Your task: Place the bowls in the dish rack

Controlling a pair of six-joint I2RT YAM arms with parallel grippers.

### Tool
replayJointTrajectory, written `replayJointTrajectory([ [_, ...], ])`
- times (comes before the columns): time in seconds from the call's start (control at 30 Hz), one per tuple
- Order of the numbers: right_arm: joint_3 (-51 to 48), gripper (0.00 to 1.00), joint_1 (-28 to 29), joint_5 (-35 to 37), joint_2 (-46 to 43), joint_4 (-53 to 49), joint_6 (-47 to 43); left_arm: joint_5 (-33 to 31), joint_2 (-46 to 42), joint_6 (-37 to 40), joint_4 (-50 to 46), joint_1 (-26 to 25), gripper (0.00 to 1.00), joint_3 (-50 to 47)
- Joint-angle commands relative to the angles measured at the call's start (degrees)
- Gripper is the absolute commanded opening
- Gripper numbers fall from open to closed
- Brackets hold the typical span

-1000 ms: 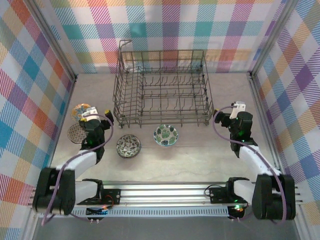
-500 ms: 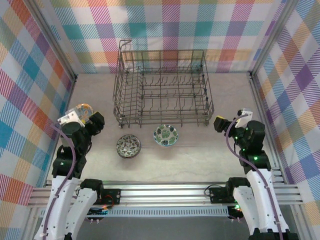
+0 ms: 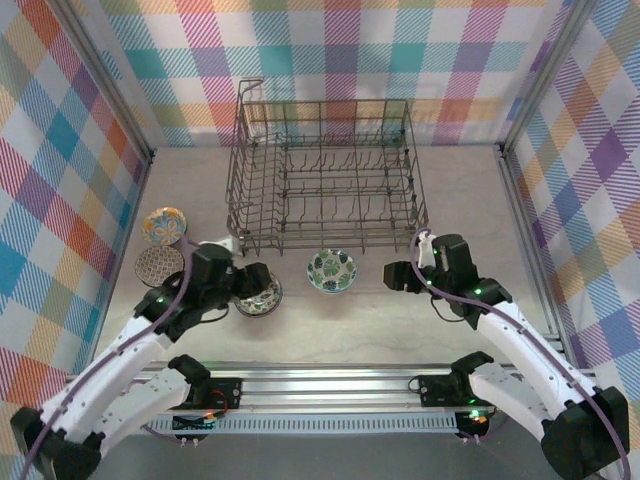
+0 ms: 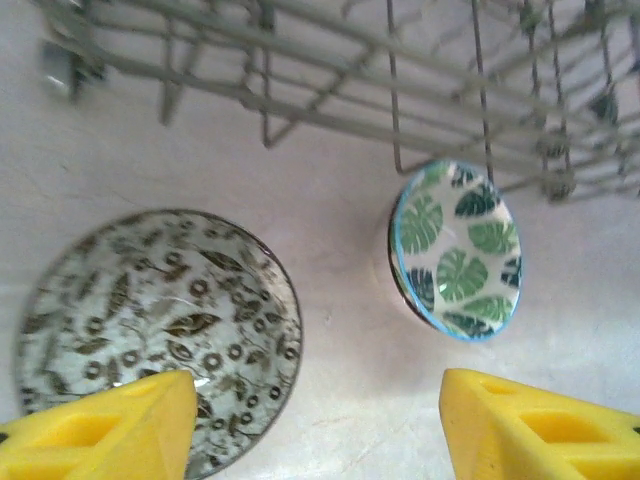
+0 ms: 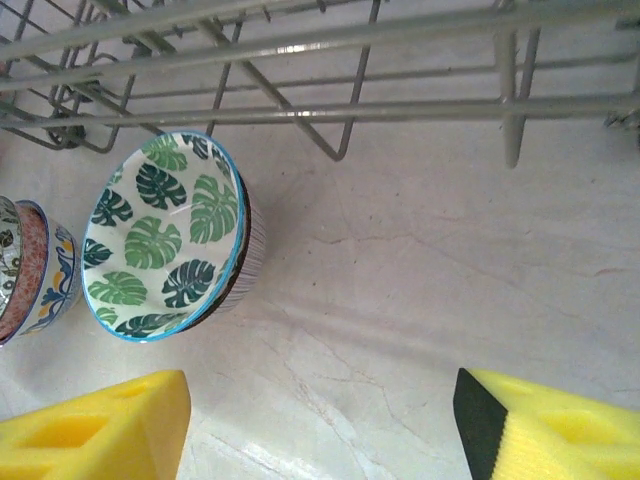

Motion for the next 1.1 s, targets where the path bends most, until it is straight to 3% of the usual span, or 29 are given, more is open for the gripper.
replayJointTrajectory([
  [0.0, 0.9, 0.64, 3.1, 2.2, 1.4, 0.8, 4.8, -5.3, 8.4, -0.6, -0.1, -7.0, 0.65, 5.3],
  [0.13, 0.1, 0.62, 7.7, 4.2, 4.1, 1.1, 7.0, -4.6, 17.9, -1.4, 1.5, -10.9, 0.64, 9.0],
  [0.27, 0.1, 0.62, 10.9, 6.8, 5.7, 0.8, 7.4, -6.5, 25.6, -4.8, -0.1, -11.0, 0.62, 12.4],
  [0.47, -0.5, 0.61, 11.7, 8.2, 5.5, 1.3, 7.4, -3.1, 33.5, -8.3, 3.2, -11.0, 0.63, 15.2],
  [0.7, -2.3, 0.61, 11.7, 8.8, 4.1, 0.8, 6.9, -0.3, 38.9, -13.5, 8.6, -10.5, 0.61, 15.0],
  [1.07, -6.5, 0.61, 11.7, 10.3, 0.4, 1.4, 6.3, -1.7, 42.2, -15.3, 8.9, -10.5, 0.54, 16.1],
])
